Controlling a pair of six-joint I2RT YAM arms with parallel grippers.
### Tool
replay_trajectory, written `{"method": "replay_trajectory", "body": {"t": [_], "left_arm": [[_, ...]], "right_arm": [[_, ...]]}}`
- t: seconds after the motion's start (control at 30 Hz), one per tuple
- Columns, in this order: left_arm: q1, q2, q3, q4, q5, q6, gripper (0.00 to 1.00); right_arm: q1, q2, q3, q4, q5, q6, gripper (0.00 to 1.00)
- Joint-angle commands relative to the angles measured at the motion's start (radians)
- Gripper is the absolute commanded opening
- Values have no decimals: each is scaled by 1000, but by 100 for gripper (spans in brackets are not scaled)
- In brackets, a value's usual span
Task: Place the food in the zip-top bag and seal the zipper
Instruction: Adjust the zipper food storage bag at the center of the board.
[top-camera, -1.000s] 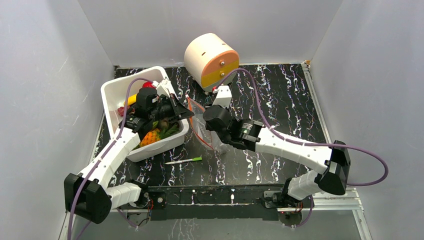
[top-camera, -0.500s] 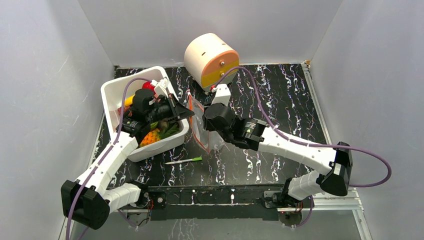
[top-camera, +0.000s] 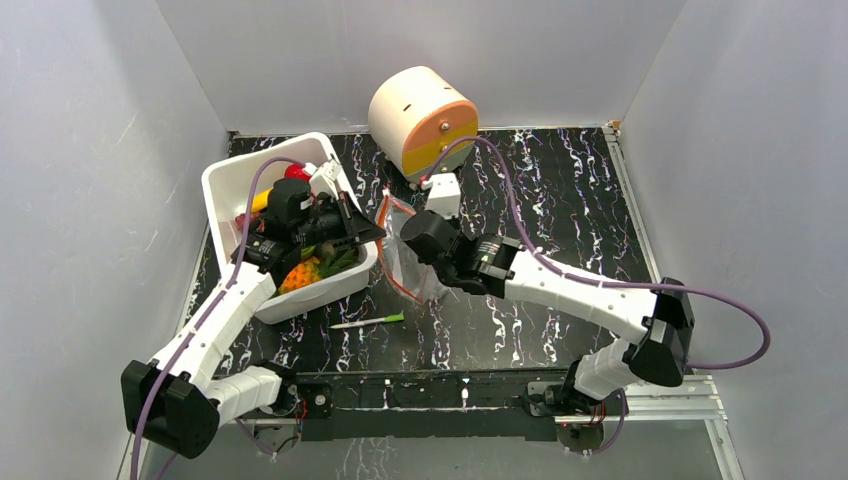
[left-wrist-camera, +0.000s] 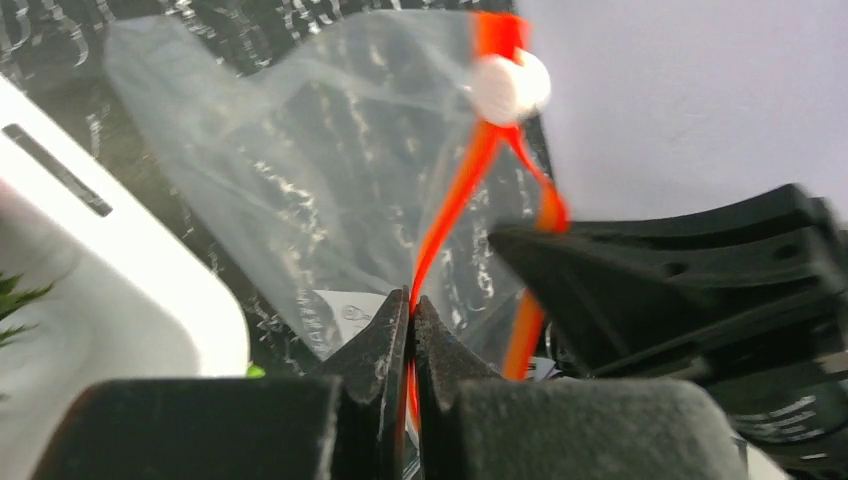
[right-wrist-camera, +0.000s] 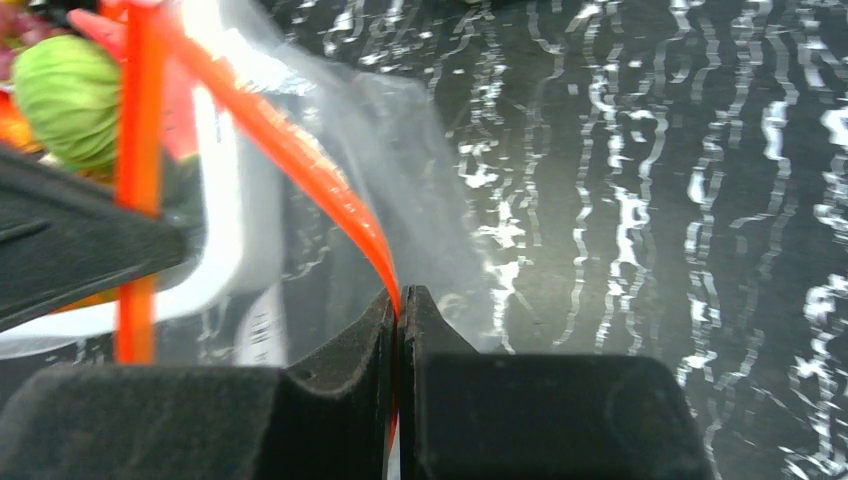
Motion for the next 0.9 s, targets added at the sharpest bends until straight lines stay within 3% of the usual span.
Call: {"method": "replay_trajectory", "body": {"t": [0.0, 0.13, 0.37, 0.53, 0.7, 0.77, 0.87], "left_arm": [[-1, 13, 133, -246, -112, 138, 0], [-1, 57, 206, -330, -153, 182, 0], [-1, 76, 217, -258, -74, 162, 3], [-1, 55, 230, -225, -68, 186, 47], [-1, 74, 314, -326, -190, 244, 70], [-1, 88, 344, -366, -242, 266, 85], [-1, 114, 393, -439, -344, 310, 95]], "right_arm": [[-47, -119, 36, -82, 181, 14, 0], [-65, -188, 2, -107, 202, 34, 0], [-66, -248, -90, 38, 64, 3, 0], [-65, -204, -24, -92, 155, -2, 0], [-67, -248, 0, -139, 205, -19, 0], [-70, -264, 30, -188, 225, -20, 0], [-70, -282, 91, -257, 242, -24, 0]]}}
